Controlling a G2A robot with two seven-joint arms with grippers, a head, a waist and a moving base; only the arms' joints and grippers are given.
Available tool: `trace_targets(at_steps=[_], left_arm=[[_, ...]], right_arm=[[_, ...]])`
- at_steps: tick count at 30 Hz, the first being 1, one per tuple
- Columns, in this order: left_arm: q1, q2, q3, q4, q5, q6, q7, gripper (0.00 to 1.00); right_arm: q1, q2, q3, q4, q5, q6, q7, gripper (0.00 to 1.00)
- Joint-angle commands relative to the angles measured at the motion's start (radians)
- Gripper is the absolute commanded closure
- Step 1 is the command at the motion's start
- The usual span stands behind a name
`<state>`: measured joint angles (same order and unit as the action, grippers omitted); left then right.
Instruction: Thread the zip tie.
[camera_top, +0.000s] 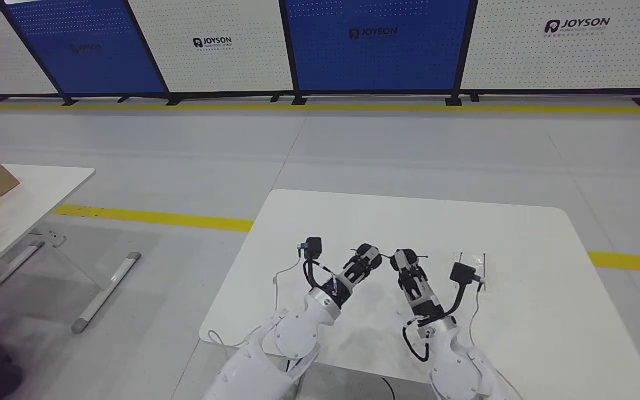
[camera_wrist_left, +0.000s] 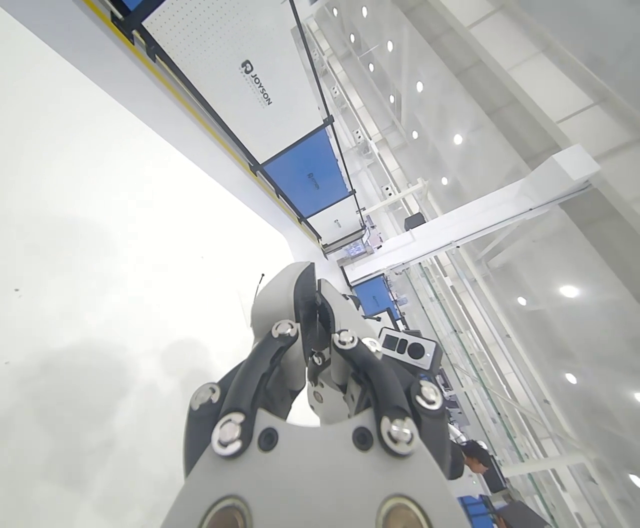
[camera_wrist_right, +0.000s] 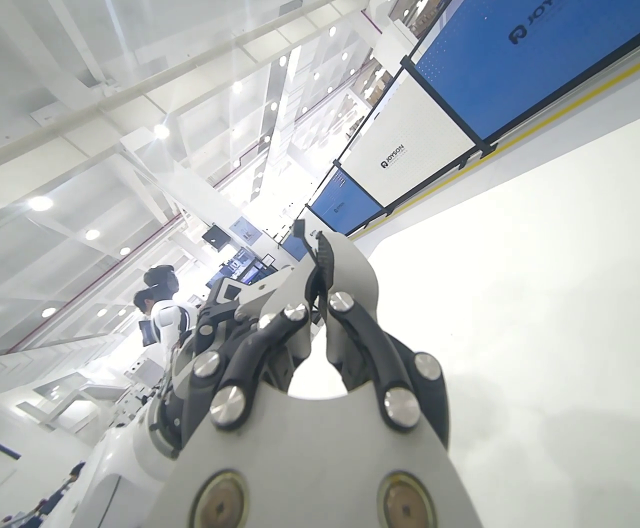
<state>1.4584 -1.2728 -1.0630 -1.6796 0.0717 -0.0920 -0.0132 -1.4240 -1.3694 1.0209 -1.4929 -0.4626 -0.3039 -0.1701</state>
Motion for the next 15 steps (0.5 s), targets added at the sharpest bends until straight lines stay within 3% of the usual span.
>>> trace_targets(at_steps=[1,15], left_arm=[[0.0,0.0,-0.002,-0.003,-0.006,0.001,-0.003,1.0],[-0.002,-0.001,-0.008,-0.012,-0.017,0.003,-0.013,1.0]], right_arm=[[0.001,-0.001,0.001,0.001,0.0,0.001,0.005,1.0],[0.009,-0.006,0.008,-0.001,0.01,0.011,0.054,1.0]])
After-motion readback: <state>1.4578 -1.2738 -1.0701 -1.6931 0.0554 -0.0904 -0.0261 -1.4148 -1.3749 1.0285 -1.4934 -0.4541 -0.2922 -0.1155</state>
